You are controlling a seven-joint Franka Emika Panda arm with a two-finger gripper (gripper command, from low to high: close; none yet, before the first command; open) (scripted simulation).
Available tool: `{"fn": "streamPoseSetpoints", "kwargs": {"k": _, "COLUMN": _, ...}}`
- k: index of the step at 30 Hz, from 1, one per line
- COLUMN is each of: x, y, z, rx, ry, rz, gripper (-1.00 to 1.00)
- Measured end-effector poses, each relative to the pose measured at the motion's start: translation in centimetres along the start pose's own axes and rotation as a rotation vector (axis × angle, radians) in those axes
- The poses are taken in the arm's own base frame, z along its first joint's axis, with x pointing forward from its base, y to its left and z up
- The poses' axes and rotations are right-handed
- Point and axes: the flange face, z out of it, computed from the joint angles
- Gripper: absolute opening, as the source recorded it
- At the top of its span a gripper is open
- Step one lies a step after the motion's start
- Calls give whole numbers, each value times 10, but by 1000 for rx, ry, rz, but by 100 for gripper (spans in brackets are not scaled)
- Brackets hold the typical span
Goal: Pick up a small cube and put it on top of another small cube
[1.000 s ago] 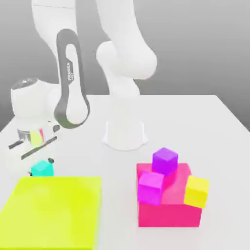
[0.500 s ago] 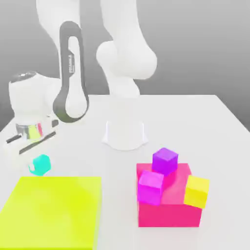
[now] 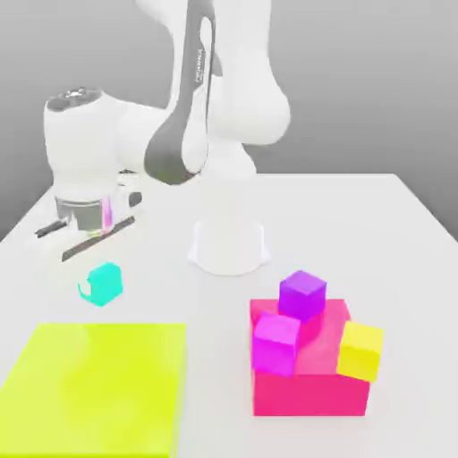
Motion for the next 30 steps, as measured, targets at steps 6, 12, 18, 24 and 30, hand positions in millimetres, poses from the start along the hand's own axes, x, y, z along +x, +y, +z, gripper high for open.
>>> {"fn": "streamPoseSetpoints", "kwargs": {"k": 6, "x": -35, "y": 71, "z": -32, "rx": 12, "ry": -3, "rz": 27, "gripper": -100}}
{"fn": "streamPoseSetpoints", "kwargs": {"k": 12, "x": -51, "y": 153, "z": -61, "rx": 8, "ry": -19, "rz": 46, "gripper": -100}}
{"fn": "streamPoseSetpoints", "kwargs": {"k": 18, "x": -44, "y": 238, "z": -86, "rx": -14, "ry": -39, "rz": 51, "gripper": -100}}
{"fn": "streamPoseSetpoints", "kwargs": {"k": 24, "x": -38, "y": 275, "z": -60, "rx": -29, "ry": -45, "rz": 50, "gripper": -100}}
{"fn": "streamPoseSetpoints", "kwargs": {"k": 30, "x": -38, "y": 277, "z": -32, "rx": -30, "ry": -46, "rz": 51, "gripper": 100}}
